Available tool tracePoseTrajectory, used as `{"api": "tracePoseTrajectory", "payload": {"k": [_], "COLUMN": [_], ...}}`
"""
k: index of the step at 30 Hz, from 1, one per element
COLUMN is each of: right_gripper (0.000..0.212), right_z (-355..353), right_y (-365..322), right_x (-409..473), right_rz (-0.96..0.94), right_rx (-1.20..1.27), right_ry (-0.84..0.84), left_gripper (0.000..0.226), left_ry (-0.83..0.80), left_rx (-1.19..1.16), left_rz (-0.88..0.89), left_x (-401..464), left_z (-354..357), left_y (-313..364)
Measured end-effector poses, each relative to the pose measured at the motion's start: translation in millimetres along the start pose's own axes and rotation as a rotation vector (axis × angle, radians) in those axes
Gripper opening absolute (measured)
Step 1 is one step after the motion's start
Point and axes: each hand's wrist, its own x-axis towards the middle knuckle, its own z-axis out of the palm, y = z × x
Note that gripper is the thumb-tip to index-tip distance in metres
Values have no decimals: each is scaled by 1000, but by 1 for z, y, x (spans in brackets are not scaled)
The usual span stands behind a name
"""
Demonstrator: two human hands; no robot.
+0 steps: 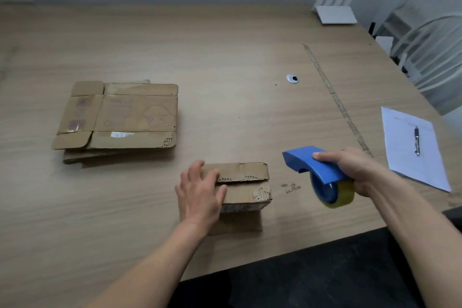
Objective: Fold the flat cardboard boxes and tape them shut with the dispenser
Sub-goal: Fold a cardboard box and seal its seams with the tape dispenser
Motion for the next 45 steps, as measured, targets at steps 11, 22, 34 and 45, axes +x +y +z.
{"api": "tracePoseTrajectory", "payload": {"k": [11, 22, 34, 45], "right_gripper": [15, 25, 46, 40], "right_z": [74, 106, 96, 74], "right_y": [-50, -54, -45, -61], "right_x": [-35, -25, -6, 9], "right_rz": [-147, -174, -235, -285], "right_rx": [81, 97, -170, -544], "right_ry": [-323, -514, -636, -607], "left_gripper": [19, 35, 29, 26], "left_ry": [-451, -720, -321, -27], "left_rx": [-630, -1296, -1171, -1157], "left_rz": [-288, -707, -742, -950], "left_x": [35, 63, 54, 40], "left_z": [-28, -53, -52, -35], "left_y": [19, 4, 13, -2]}}
